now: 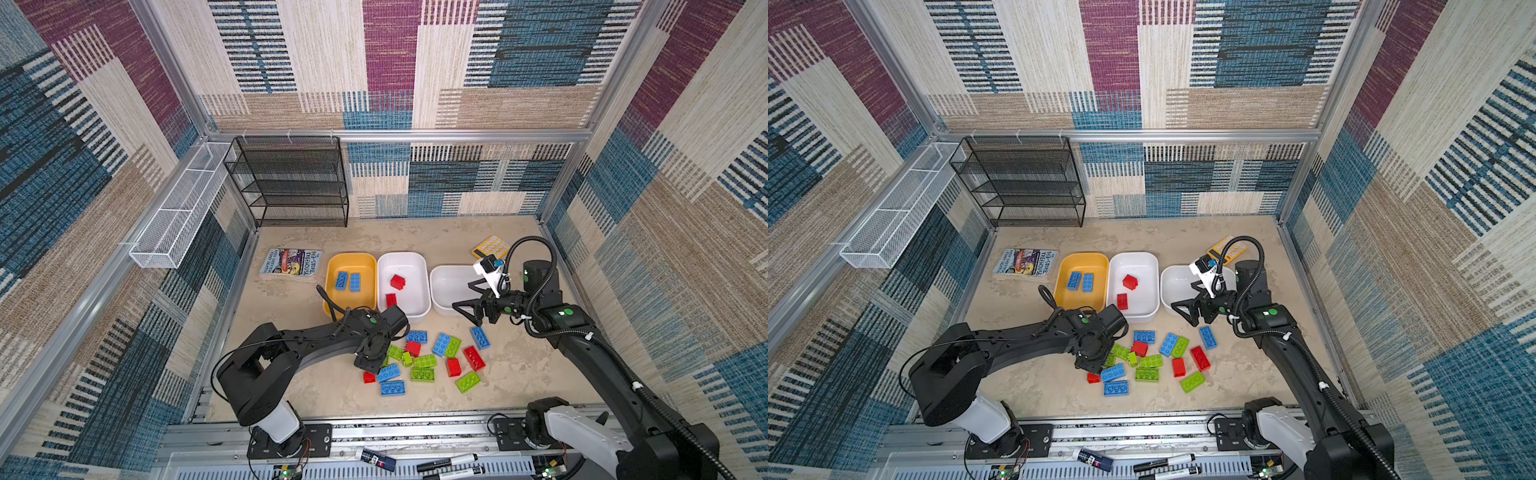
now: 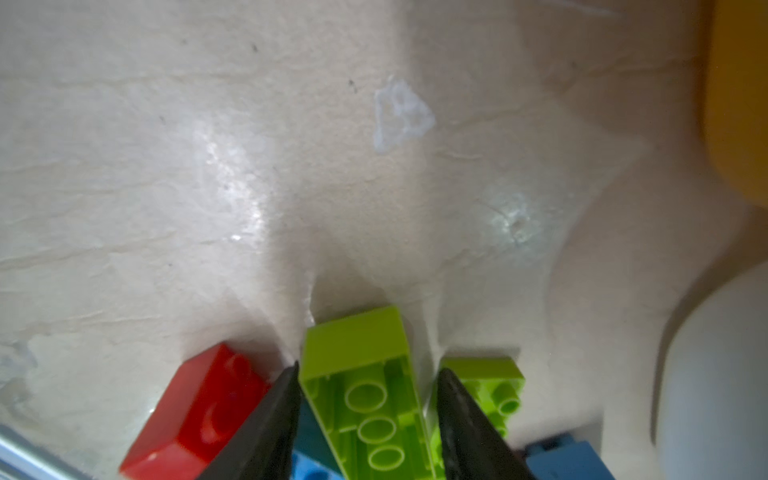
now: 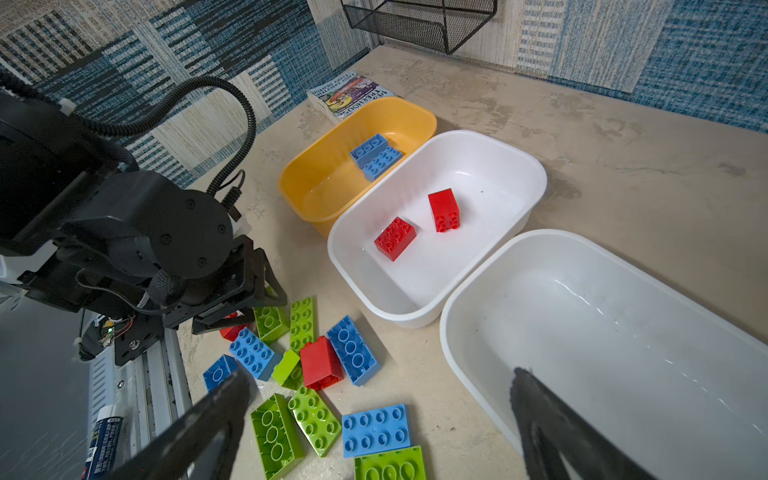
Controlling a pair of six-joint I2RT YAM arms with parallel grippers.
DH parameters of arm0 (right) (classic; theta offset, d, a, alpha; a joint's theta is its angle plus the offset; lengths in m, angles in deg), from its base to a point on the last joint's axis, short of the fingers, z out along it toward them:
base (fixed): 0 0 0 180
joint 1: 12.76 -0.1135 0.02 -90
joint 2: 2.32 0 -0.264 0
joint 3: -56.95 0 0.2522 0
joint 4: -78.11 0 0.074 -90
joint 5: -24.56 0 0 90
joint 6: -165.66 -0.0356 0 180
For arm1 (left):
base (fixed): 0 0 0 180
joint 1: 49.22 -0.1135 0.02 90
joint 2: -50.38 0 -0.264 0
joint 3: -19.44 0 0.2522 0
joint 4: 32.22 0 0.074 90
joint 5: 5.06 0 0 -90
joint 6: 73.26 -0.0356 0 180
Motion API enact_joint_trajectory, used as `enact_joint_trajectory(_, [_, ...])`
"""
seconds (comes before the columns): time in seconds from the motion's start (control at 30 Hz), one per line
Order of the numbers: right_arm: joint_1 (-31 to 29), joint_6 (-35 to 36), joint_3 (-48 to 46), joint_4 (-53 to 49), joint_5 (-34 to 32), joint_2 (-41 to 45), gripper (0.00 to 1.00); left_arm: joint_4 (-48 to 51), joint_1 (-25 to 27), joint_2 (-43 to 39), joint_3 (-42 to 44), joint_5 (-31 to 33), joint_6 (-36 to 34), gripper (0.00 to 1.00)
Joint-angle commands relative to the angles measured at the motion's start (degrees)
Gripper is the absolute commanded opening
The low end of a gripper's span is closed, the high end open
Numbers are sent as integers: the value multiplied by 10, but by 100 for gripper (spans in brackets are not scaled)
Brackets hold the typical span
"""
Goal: Sort the legos into containers by color
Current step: 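Return the left gripper to the pile and grasp a lime-green brick, then carry the green brick with the left gripper into the farther white bin and release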
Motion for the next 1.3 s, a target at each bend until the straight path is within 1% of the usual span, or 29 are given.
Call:
enact_joint_trajectory(0.0, [-1,3,4,-1,3,1,99,-14,-1,13,-2,8,8,50])
enact_joint_trajectory(0.07, [-1,5,6,-5,1,1,99,-16,-1,16,-4,3,7,47])
enact_joint_trajectory(0.13, [-1,6,7,-7,-1,2,99,-16,-1,15,-5,6,2,45])
enact_joint_trajectory(0.27, [-1,5,5,-8,-1,3,99,-17,-1,14,-1,7,4,34])
enact_joint_trajectory(0.33, [-1,5,6,-8,-2,3,99,-15,0,10,-1,11,4,30])
enact_joint_trajectory(0.57, [-1,2,3,-2,-2,4,99,45,-17,-38,-21,53,-30,27])
enact_joint_trajectory(0.67, [-1,0,5,2,-2,4,99,79,-31,-67,-47,66,-75,27])
enact_joint_trajectory(0.8, [-1,7,13,-3,-11,5,99,138,-42,-123,-82,66,-184,27])
enact_joint_trajectory(0.87, [-1,7,20,-5,-11,5,99,138,-59,-146,-95,42,-264,28])
enact_joint_trajectory(0.9, [-1,7,21,-5,-10,3,99,138,-67,-147,-110,33,-303,28])
enact_joint_trajectory(0.93, [-1,5,23,-4,-8,0,99,138,-73,-142,-134,23,-358,28])
enact_joint_trajectory(1.0, [0,4,24,-1,-12,-2,99,138,-81,-116,-188,4,-443,28])
enact_joint_trajectory(1.07, [0,7,26,0,-23,-3,99,144,-85,-64,-267,-19,-539,28])
enact_joint_trajectory(1.13, [2,9,32,-4,-28,-6,99,150,-85,-9,-340,-39,-609,29])
enact_joint_trajectory(1.23, [5,10,37,-8,-43,-6,99,151,-86,69,-434,-72,-683,29])
enact_joint_trajectory(1.27, [7,10,38,-9,-47,-7,99,150,-86,91,-456,-81,-695,29])
